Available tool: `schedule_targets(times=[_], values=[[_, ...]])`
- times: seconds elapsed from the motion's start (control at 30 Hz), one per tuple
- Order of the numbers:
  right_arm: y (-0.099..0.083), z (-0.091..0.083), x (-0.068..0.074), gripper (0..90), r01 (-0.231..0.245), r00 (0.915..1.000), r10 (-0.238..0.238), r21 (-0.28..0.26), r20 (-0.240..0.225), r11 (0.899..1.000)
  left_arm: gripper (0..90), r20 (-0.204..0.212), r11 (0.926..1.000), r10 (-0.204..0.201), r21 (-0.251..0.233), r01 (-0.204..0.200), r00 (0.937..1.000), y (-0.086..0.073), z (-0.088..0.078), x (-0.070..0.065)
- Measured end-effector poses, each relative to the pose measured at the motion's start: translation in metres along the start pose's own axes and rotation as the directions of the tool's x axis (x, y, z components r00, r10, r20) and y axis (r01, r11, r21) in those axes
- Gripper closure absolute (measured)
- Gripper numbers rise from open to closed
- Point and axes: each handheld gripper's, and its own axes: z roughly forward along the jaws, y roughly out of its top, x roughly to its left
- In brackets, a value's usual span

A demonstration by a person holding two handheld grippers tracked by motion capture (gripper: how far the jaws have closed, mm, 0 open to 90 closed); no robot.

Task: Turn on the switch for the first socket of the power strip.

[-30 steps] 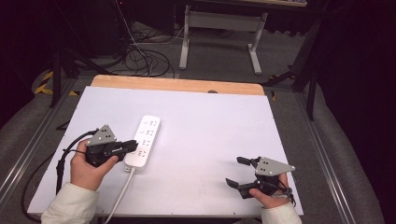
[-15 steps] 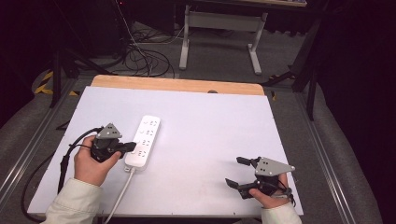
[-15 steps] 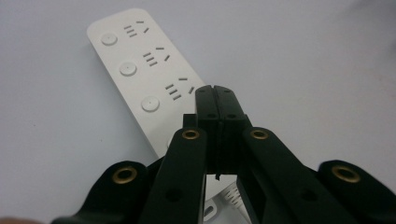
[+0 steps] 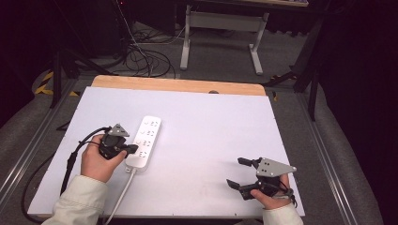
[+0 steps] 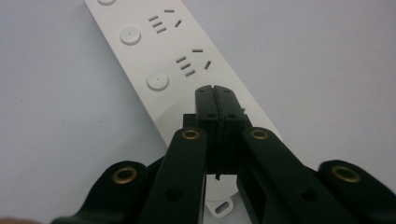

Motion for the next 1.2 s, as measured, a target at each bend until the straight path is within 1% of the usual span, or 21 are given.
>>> schedule_targets(times=[0.07, 0.23, 0.6, 0.73, 0.77, 1.1, 1.2], values=[[0.000, 0.000, 0.000, 16.2, 0.000, 1.0000, 0.001, 0.002, -0.001, 1.000, 90.0, 0.001, 0.9999, -0.003, 0.013, 0.003, 1.0000, 0.000, 0.002, 0.001], [-0.001, 0.000, 0.000, 16.2, 0.001, 1.0000, -0.001, 0.003, -0.004, 1.000, 90.0, -0.016, 0.9992, 0.001, 0.040, 0.000, 0.9999, 0.000, 0.007, 0.002], [-0.001, 0.000, 0.000, 16.2, 0.001, 1.0000, -0.001, 0.003, -0.003, 1.000, 90.0, -0.028, 0.9975, 0.003, 0.071, -0.001, 0.9996, 0.000, 0.013, 0.005], [-0.001, 0.000, 0.000, 16.1, 0.000, 1.0000, 0.000, 0.002, -0.003, 1.000, 90.0, -0.036, 0.9978, 0.007, 0.067, -0.004, 0.9993, 0.000, 0.014, 0.005], [-0.001, 0.000, 0.000, 16.2, 0.000, 1.0000, 0.000, 0.001, -0.003, 1.000, 90.0, -0.032, 0.9978, 0.000, 0.067, 0.002, 0.9995, 0.000, 0.014, 0.005], [-0.001, 0.000, 0.000, 16.2, 0.000, 1.0000, 0.000, 0.000, -0.001, 1.000, 90.0, -0.040, 0.9980, 0.008, 0.062, -0.005, 0.9992, -0.001, 0.015, 0.005], [-0.001, -0.001, 0.000, 16.2, 0.001, 1.0000, -0.001, 0.000, -0.001, 1.000, 90.0, -0.035, 0.9983, 0.008, 0.059, -0.006, 0.9993, -0.002, 0.015, 0.006]])
